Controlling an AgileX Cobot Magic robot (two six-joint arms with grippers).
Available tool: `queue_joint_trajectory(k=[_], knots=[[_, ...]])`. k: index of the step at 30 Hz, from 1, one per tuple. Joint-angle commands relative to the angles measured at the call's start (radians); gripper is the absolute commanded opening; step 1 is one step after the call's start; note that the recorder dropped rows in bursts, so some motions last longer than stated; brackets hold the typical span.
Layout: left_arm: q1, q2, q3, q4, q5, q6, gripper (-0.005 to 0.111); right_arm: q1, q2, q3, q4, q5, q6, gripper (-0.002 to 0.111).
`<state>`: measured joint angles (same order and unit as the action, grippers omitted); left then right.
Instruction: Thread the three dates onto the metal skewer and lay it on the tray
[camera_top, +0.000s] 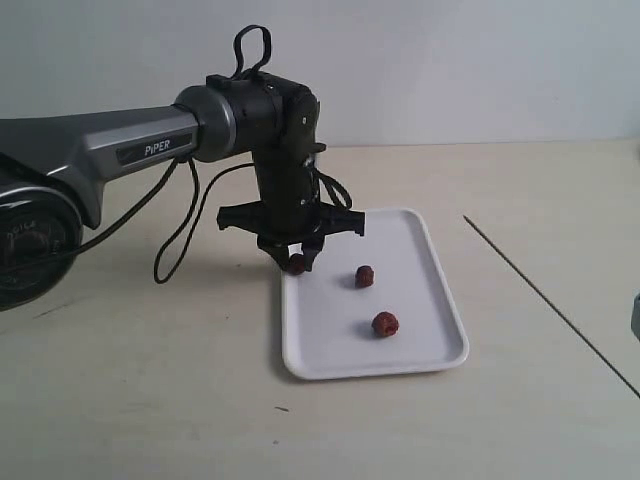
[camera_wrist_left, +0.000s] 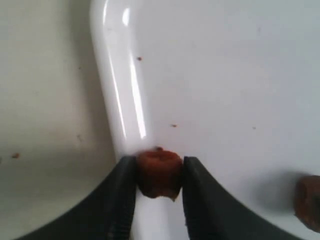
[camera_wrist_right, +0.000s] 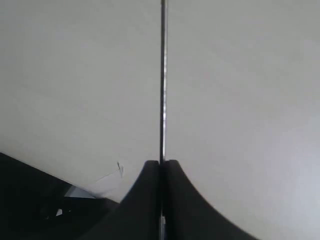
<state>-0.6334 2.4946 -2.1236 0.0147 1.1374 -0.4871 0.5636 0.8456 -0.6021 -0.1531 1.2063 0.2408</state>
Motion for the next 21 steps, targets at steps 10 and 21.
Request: queue_joint_trajectory(k=[10, 21], knots=[[-0.006, 0.019, 0.004, -0.015, 0.016, 0.039, 0.032, 0.001, -0.008, 0.004, 0.000, -0.006, -0.012, 0.000], [-0.006, 0.019, 0.004, -0.015, 0.020, 0.071, 0.012, 0.001, -0.008, 0.004, 0.000, -0.006, -0.012, 0.000]])
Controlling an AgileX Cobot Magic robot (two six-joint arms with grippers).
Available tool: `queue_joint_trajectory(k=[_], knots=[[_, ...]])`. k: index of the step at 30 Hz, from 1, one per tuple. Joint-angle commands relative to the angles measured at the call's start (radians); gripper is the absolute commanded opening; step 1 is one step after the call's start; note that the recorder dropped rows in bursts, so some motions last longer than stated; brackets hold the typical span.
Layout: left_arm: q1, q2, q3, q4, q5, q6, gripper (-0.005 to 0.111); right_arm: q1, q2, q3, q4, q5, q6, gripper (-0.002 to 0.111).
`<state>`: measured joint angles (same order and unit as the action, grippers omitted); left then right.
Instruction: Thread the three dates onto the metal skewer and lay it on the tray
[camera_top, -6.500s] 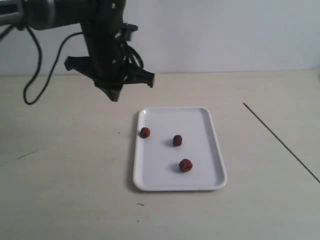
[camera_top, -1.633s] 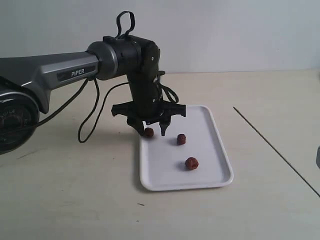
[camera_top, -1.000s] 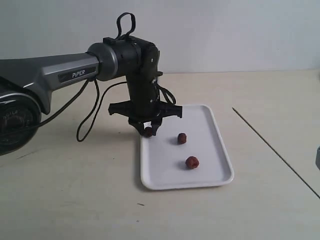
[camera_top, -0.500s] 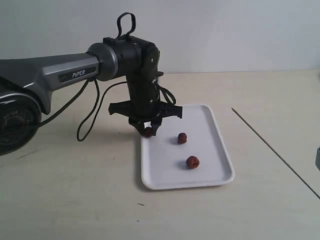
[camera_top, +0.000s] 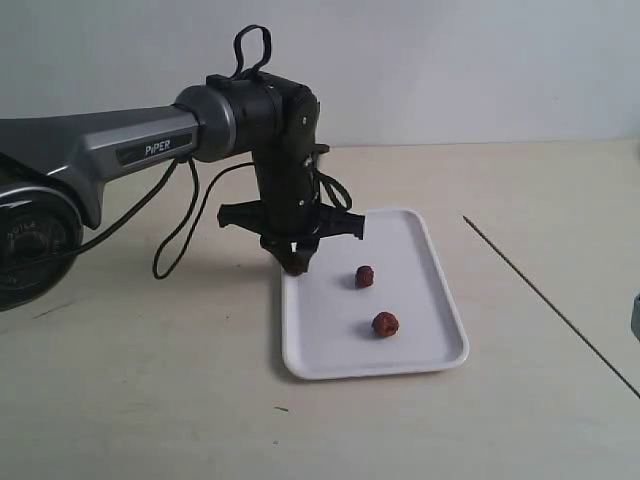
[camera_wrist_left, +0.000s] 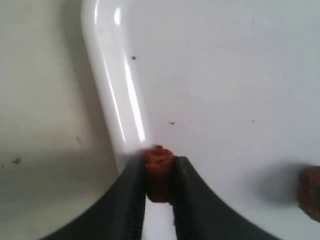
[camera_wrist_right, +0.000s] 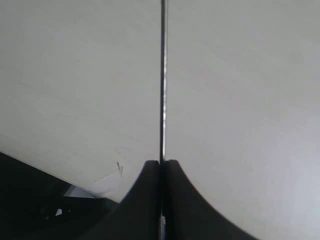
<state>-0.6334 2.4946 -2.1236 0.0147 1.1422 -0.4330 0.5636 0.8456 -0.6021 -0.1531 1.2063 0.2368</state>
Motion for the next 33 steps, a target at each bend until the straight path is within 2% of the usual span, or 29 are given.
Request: queue_joint_trajectory(k=[1, 7, 12, 19, 24, 33], knots=[[-0.006, 0.019, 0.004, -0.015, 0.015, 0.017, 0.012, 0.001, -0.008, 0.004, 0.000, -0.006, -0.008, 0.000], [-0.006, 0.005, 0.004, -0.022, 0.017, 0.025, 0.018, 0.001, -0.008, 0.004, -0.002, -0.008, -0.008, 0.000], [-0.006, -0.036, 0.004, -0.033, 0.030, 0.061, 0.018, 0.001, -0.008, 0.004, 0.015, -0.024, -0.008, 0.000], [0.001, -0.119, 0.004, -0.058, 0.033, 0.111, 0.018, 0.001, -0.008, 0.060, 0.166, -0.202, -0.068, 0.000], [0.019, -0.154, 0.004, -0.157, 0.035, 0.174, 0.018, 0.001, -0.001, 0.066, 0.229, -0.248, -0.078, 0.000], [0.075, -0.167, 0.004, -0.423, 0.031, 0.315, 0.018, 0.001, 0.015, 0.071, 0.331, -0.424, -0.078, 0.000]])
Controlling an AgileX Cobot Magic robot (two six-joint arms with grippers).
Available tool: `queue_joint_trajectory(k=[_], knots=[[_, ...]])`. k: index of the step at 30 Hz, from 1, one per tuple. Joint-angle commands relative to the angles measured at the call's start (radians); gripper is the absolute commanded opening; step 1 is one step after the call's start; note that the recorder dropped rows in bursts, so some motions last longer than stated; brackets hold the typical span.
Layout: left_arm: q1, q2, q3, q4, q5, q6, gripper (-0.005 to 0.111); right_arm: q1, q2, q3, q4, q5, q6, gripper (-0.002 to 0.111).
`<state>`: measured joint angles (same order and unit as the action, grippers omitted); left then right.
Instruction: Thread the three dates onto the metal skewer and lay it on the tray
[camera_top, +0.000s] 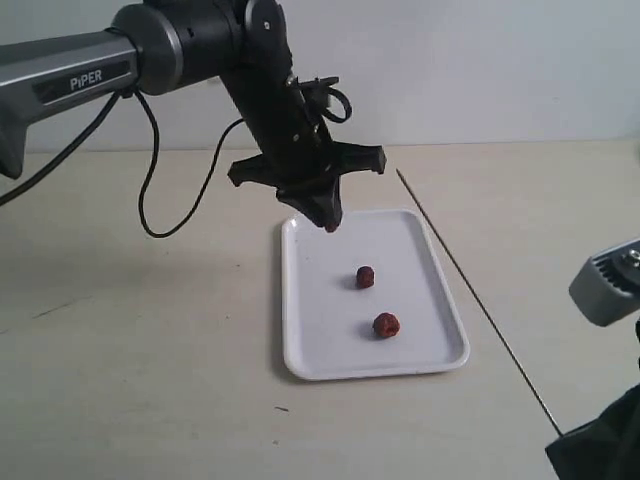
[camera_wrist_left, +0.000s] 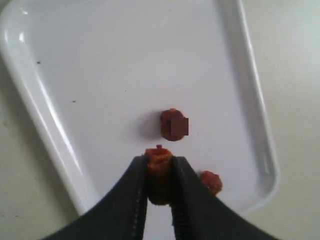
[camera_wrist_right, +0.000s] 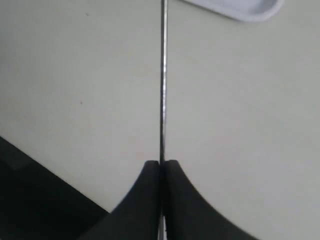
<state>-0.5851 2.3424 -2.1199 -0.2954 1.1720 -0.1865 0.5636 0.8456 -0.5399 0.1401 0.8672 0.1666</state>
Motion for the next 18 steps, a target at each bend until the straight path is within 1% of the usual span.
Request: queue_joint_trajectory(k=[1, 6, 10, 12, 14, 16, 18], knots=[[0.031, -0.015, 0.000, -0.130, 0.001, 0.084, 0.018, 0.001, 0.018, 0.013, 0.042, -0.104, -0.008, 0.000], [0.077, -0.015, 0.000, -0.196, 0.007, 0.131, 0.018, 0.001, 0.079, 0.079, 0.076, -0.290, -0.008, 0.000], [0.118, -0.015, 0.000, -0.239, 0.010, 0.172, 0.018, 0.001, 0.157, 0.121, 0.095, -0.399, -0.010, 0.000], [0.142, -0.015, 0.000, -0.279, 0.011, 0.200, 0.018, 0.001, 0.211, 0.126, 0.139, -0.444, -0.051, 0.000], [0.164, -0.015, 0.000, -0.338, 0.013, 0.238, 0.018, 0.001, 0.271, 0.126, 0.234, -0.479, -0.142, 0.000], [0.181, -0.015, 0.000, -0.390, 0.013, 0.275, 0.018, 0.001, 0.325, 0.126, 0.395, -0.519, -0.284, 0.000], [0.195, -0.015, 0.000, -0.430, 0.007, 0.311, 0.018, 0.001, 0.385, 0.117, 0.581, -0.527, -0.471, 0.000]])
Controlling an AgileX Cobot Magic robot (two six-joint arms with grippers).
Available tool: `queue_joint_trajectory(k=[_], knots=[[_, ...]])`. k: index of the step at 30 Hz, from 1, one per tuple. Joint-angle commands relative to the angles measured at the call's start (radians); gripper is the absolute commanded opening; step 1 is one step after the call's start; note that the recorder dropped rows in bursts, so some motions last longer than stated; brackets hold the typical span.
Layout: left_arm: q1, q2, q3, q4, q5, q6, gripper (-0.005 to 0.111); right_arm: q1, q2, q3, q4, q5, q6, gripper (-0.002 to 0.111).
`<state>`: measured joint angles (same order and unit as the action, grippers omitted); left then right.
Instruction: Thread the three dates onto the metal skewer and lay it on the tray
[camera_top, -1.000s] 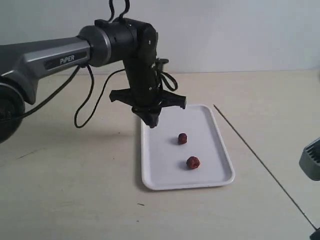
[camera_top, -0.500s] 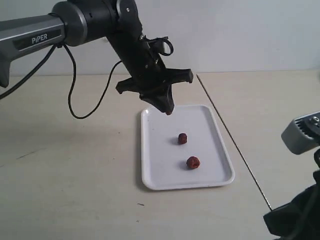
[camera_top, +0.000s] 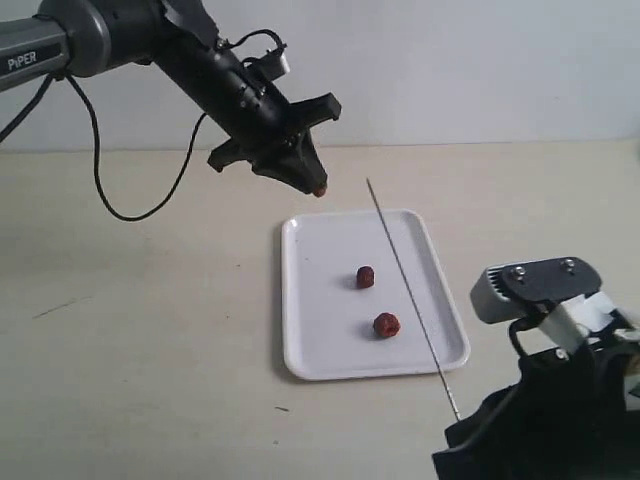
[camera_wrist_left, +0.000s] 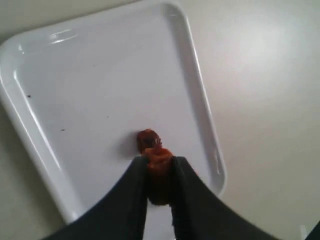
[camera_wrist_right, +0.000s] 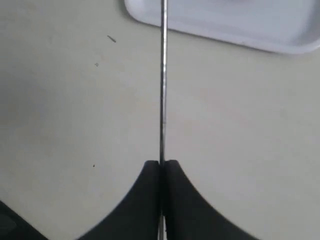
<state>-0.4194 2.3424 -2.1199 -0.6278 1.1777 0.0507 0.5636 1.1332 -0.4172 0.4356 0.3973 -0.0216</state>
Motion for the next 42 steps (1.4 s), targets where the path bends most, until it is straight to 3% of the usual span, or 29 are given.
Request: queue_joint_trajectory(k=[1, 7, 13, 23, 28, 42], knots=[[0.036, -0.015, 0.000, -0.110, -0.009, 0.088, 0.018, 0.001, 0.122, -0.012, 0.360, -0.046, -0.382, 0.000], [0.071, -0.015, 0.000, -0.194, -0.047, 0.160, 0.018, -0.024, 0.250, -0.077, 0.835, 0.035, -0.871, 0.000], [0.101, -0.015, 0.000, -0.251, -0.051, 0.211, 0.018, -0.197, 0.347, -0.102, 1.100, 0.306, -1.183, 0.000], [0.112, -0.015, 0.000, -0.346, -0.087, 0.238, 0.018, -0.358, 0.478, -0.102, 1.192, 0.422, -1.367, 0.000], [0.112, -0.015, 0.000, -0.392, -0.101, 0.240, 0.018, -0.374, 0.593, -0.113, 1.299, 0.509, -1.480, 0.000], [0.112, -0.013, 0.000, -0.373, -0.089, 0.242, 0.018, -0.377, 0.681, -0.230, 1.309, 0.544, -1.492, 0.000]])
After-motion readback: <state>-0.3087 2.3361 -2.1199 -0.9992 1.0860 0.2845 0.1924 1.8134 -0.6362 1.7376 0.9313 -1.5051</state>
